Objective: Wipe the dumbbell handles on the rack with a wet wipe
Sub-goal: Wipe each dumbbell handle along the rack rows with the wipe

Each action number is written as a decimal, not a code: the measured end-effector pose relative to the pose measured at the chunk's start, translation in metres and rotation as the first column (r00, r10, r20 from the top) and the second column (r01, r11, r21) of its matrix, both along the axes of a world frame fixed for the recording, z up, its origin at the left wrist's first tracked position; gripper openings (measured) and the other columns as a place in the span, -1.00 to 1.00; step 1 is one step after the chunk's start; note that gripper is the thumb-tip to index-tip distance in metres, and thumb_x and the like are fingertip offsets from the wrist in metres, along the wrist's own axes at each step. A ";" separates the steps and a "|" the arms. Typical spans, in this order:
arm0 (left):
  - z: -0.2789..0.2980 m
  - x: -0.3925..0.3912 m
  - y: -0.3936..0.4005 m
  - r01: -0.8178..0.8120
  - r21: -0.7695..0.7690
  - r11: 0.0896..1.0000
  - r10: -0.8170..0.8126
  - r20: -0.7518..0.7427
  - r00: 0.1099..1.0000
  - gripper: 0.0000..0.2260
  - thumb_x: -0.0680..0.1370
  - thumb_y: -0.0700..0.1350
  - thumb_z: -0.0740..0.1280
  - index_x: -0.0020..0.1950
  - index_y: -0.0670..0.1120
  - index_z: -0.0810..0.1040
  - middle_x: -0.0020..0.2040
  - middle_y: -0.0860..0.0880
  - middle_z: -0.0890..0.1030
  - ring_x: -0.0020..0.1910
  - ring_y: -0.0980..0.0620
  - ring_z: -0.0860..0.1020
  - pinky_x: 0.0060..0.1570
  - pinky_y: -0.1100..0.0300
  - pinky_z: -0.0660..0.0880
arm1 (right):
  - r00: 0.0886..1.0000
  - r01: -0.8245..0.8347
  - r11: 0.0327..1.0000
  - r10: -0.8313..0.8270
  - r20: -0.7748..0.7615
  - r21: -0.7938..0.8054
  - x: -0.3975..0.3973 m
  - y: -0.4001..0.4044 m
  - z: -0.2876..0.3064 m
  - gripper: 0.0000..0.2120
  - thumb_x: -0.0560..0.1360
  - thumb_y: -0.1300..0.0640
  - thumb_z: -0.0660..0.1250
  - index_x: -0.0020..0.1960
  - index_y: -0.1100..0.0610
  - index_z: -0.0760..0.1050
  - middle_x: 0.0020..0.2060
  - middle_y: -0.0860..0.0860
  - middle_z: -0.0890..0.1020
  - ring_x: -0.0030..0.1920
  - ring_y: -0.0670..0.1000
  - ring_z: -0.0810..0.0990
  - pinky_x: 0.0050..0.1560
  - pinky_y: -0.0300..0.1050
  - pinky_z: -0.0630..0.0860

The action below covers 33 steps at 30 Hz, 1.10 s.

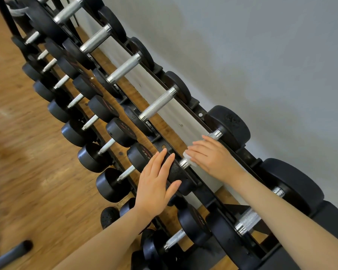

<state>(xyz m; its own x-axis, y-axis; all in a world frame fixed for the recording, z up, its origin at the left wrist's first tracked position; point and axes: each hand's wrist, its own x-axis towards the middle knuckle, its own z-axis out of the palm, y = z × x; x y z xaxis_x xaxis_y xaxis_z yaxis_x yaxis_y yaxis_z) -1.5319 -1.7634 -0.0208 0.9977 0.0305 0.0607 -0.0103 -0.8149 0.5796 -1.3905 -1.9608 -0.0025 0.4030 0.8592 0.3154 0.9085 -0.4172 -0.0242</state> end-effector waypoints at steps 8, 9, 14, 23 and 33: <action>0.001 -0.001 0.001 0.005 0.020 1.000 -0.005 0.009 1.000 -0.42 0.61 0.27 0.06 0.59 0.08 0.07 0.59 -0.01 0.14 0.55 -0.06 0.13 0.45 -0.02 0.10 | 1.000 -0.020 1.000 0.020 0.001 -0.022 0.001 0.002 -0.007 -0.78 0.58 0.12 0.26 0.17 0.13 0.59 0.09 0.04 0.64 0.17 0.07 0.58 0.41 0.10 0.31; 0.001 -0.001 0.001 0.005 0.019 1.000 -0.006 0.010 1.000 -0.42 0.62 0.28 0.04 0.59 0.09 0.07 0.60 0.00 0.14 0.56 -0.06 0.13 0.45 -0.02 0.10 | 1.000 0.002 1.000 -0.002 0.008 -0.016 0.001 0.001 -0.008 -0.79 0.58 0.13 0.29 0.17 0.12 0.59 0.09 0.04 0.64 0.17 0.08 0.58 0.41 0.10 0.30; 0.003 -0.001 0.000 -0.003 0.008 1.000 0.003 -0.006 1.000 -0.41 0.62 0.34 -0.08 0.58 0.10 0.06 0.59 0.00 0.14 0.56 -0.05 0.12 0.46 -0.03 0.09 | 0.996 -0.083 0.995 0.082 -0.026 -0.047 -0.019 0.009 -0.013 -0.72 0.55 0.23 0.28 0.25 0.18 0.55 0.15 0.09 0.62 0.23 0.09 0.54 0.45 0.09 0.24; 0.004 -0.001 0.000 -0.001 0.011 1.000 0.001 -0.005 1.000 -0.42 0.62 0.29 0.02 0.58 0.08 0.08 0.59 -0.02 0.15 0.56 -0.09 0.15 0.46 -0.05 0.13 | 0.997 0.072 0.992 -0.075 0.027 0.101 -0.027 0.005 -0.021 -0.70 0.53 0.27 0.32 0.26 0.19 0.55 0.20 0.10 0.61 0.27 0.16 0.52 0.44 0.08 0.25; 0.002 0.000 0.000 0.001 0.018 1.000 -0.001 -0.003 1.000 -0.42 0.62 0.29 0.03 0.58 0.08 0.08 0.59 -0.01 0.15 0.55 -0.10 0.17 0.45 -0.06 0.16 | 0.984 0.176 0.963 -0.167 -0.063 0.202 -0.051 0.013 -0.029 -0.68 0.55 0.21 0.28 0.27 0.27 0.52 0.22 0.14 0.59 0.33 0.13 0.47 0.40 0.07 0.36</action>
<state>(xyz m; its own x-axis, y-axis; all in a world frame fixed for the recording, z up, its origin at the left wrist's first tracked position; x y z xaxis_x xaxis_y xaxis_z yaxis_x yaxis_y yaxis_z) -1.5323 -1.7631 -0.0187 0.9979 0.0285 0.0584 -0.0095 -0.8254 0.5645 -1.4412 -1.9474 -0.0318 0.5567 0.6941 0.4564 0.8196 -0.5485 -0.1656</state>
